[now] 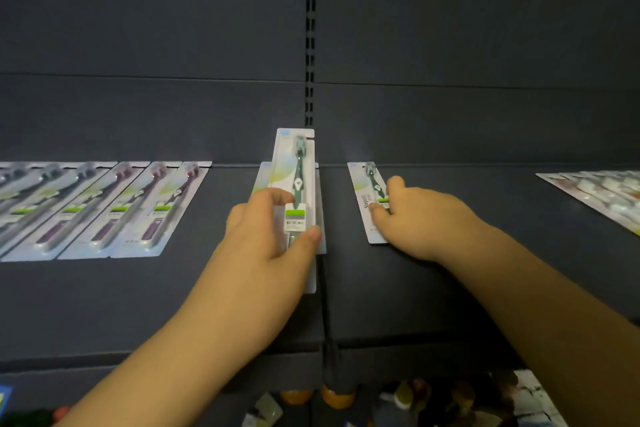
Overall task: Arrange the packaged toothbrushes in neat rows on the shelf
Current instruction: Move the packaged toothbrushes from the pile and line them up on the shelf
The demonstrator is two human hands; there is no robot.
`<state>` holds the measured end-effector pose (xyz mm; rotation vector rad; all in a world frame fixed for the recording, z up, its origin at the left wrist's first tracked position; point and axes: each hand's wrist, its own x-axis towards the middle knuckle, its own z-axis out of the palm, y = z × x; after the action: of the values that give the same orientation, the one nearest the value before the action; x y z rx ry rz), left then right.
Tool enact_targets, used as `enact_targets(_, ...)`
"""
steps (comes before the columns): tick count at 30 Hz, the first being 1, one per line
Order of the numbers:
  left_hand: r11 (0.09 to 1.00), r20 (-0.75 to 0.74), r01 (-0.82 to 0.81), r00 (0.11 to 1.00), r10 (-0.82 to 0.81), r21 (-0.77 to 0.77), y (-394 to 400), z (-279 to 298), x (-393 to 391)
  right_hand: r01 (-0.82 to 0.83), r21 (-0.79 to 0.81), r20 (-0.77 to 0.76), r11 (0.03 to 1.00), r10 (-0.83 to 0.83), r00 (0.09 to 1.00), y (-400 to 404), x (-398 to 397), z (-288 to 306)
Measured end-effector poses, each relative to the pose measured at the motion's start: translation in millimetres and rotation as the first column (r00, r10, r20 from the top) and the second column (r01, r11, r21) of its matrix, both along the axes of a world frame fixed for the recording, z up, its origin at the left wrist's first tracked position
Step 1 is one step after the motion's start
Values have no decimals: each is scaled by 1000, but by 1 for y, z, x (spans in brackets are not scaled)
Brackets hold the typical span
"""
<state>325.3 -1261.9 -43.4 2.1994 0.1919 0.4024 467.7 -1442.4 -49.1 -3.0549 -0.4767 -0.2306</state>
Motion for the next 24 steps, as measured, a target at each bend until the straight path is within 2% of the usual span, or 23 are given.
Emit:
enact_targets(6,973,-122,-15,992,44,229,-33,11,25,-81,20,94,997,78,992,-6,7,-11)
enact_targets(12,817,-191,-39,965,181,575,-59,9,68,-99,90,103,991,90,991,-8,8,-10)
enact_targets(16,768,-182,-45,961,207,639,-68,0,89,-103,128,104,986,90,991,-9,5,-9)
enact_targets(18,703,-132,-75,963,235,707,-70,-7,95,-108,148,92,983,95,991,-10,5,-8)
enact_targets(21,550,-59,-107,960,275,828,-70,-16,100,-109,186,72,976,97,993,-12,7,-6)
enact_targets(24,464,10,-132,966,258,876,-66,-25,100,-111,205,42,972,105,994,-13,8,-4)
